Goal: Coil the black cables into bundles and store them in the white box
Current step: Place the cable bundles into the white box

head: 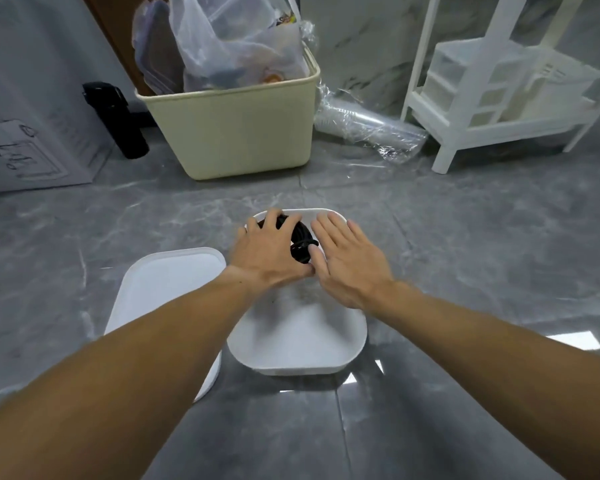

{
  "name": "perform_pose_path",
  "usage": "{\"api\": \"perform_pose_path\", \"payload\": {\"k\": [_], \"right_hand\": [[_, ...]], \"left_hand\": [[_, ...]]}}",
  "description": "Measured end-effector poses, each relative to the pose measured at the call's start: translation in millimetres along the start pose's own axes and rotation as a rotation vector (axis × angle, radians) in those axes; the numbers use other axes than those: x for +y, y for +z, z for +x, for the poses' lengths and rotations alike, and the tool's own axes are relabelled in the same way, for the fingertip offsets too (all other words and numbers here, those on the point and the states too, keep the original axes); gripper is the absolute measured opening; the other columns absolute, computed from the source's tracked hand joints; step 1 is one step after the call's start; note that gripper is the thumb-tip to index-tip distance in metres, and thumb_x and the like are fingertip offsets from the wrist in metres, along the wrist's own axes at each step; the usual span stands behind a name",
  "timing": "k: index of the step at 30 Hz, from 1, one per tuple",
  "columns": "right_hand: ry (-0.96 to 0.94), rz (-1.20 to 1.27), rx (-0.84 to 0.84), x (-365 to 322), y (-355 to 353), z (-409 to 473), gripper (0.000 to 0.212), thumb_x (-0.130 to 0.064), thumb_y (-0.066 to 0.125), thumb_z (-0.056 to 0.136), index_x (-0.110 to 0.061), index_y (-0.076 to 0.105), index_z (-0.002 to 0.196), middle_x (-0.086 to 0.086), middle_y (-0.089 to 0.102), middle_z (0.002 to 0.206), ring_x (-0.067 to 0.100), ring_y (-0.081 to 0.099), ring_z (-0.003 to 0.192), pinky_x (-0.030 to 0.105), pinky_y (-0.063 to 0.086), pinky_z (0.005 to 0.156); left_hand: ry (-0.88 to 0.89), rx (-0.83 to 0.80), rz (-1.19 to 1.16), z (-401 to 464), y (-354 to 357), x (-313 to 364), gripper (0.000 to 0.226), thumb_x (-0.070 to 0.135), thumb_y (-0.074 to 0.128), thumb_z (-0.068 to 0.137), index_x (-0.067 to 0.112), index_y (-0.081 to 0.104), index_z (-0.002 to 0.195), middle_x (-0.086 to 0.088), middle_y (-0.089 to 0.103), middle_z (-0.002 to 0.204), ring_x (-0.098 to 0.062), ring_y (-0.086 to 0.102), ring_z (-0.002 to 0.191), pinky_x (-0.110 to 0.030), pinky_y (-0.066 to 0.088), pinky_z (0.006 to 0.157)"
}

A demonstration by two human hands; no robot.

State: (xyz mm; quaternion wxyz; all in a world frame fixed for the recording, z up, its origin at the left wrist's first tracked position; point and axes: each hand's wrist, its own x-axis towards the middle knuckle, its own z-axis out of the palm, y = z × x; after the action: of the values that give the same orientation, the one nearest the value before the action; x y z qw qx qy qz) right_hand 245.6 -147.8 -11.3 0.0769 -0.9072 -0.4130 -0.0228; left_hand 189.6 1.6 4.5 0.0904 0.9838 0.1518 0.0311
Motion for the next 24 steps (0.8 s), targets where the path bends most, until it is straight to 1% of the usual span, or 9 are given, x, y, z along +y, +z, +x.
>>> {"api": "perform_pose_path", "payload": {"k": [2,4,6,8,11,14,18,21,24], "right_hand": [[0.002,0.014,0.007,1.9,3.2,1.1,0.056,-0.033,0.022,0.107,-0.008,0.018,0.157,0.004,0.019,0.165,0.017,0.006,0.153,0.032,-0.002,0.122],[0.008,0.03,-0.005,3.7,5.2,1.8,0.056,-0.032,0.021,0.107,-0.008,0.017,0.158,0.005,0.017,0.166,0.017,0.005,0.153,0.032,-0.003,0.122],[-0.002,0.029,-0.005,4.3,6.2,2.9,0.056,-0.031,0.021,0.107,-0.007,0.017,0.157,0.006,0.017,0.166,0.018,0.005,0.153,0.031,-0.005,0.121],[-0.011,0.022,-0.017,3.7,6.8,3.3,0.057,-0.032,0.019,0.107,-0.007,0.013,0.158,0.005,0.012,0.167,0.017,0.001,0.154,0.031,-0.007,0.121],[-0.009,0.02,-0.046,5.7,8.4,3.0,0.058,-0.035,0.017,0.107,-0.008,0.009,0.159,0.005,0.006,0.168,0.016,-0.003,0.154,0.03,-0.01,0.12],[-0.009,0.018,-0.059,6.8,9.2,3.2,0.059,-0.036,0.017,0.108,-0.008,0.008,0.159,0.006,0.005,0.168,0.016,-0.004,0.154,0.029,-0.01,0.12],[-0.002,0.012,-0.058,5.8,9.8,4.3,0.06,-0.037,0.017,0.108,-0.008,0.009,0.159,0.006,0.006,0.168,0.016,-0.002,0.154,0.028,-0.009,0.12],[0.005,0.002,-0.067,4.8,9.5,4.4,0.06,-0.038,0.018,0.107,-0.007,0.01,0.159,0.006,0.008,0.168,0.017,-0.001,0.154,0.028,-0.009,0.12],[0.022,0.004,-0.088,3.1,7.7,5.0,0.061,-0.04,0.016,0.107,-0.008,0.008,0.159,0.005,0.005,0.168,0.015,-0.003,0.154,0.029,-0.01,0.12]], "left_hand": [[0.008,-0.02,-0.004,6.9,4.4,2.7,0.074,0.065,0.059,0.074,0.035,0.041,0.139,0.003,0.04,0.144,-0.039,0.044,0.12,-0.046,0.033,0.103],[-0.006,-0.056,-0.01,11.1,9.1,3.7,0.075,0.063,0.059,0.076,0.034,0.039,0.142,0.002,0.038,0.147,-0.039,0.044,0.121,-0.045,0.032,0.104],[-0.025,-0.092,-0.003,12.4,14.8,2.0,0.076,0.062,0.06,0.078,0.033,0.036,0.145,0.001,0.036,0.149,-0.039,0.043,0.12,-0.044,0.032,0.104],[-0.025,-0.101,0.036,11.5,21.7,-1.1,0.074,0.062,0.059,0.08,0.032,0.036,0.144,-0.001,0.037,0.146,-0.038,0.044,0.118,-0.043,0.034,0.102],[-0.011,-0.086,0.085,10.3,31.3,-6.1,0.072,0.064,0.057,0.08,0.033,0.037,0.142,0.0,0.039,0.144,-0.038,0.045,0.116,-0.042,0.035,0.1],[-0.003,-0.06,0.069,10.0,39.7,-9.9,0.075,0.064,0.057,0.08,0.032,0.036,0.144,0.0,0.039,0.144,-0.036,0.043,0.119,-0.041,0.034,0.103],[0.026,0.05,0.102,10.1,44.3,-10.6,0.066,0.063,0.052,0.085,0.028,0.043,0.141,0.0,0.044,0.142,-0.027,0.041,0.125,-0.038,0.033,0.102],[0.034,0.022,0.135,9.7,40.9,-10.4,0.069,0.067,0.049,0.084,0.028,0.043,0.141,0.002,0.043,0.143,-0.025,0.041,0.127,-0.037,0.034,0.101],[0.056,-0.018,0.127,5.6,32.0,-14.5,0.076,0.071,0.053,0.081,0.026,0.042,0.141,0.002,0.042,0.143,-0.022,0.04,0.131,-0.036,0.031,0.106]]}}
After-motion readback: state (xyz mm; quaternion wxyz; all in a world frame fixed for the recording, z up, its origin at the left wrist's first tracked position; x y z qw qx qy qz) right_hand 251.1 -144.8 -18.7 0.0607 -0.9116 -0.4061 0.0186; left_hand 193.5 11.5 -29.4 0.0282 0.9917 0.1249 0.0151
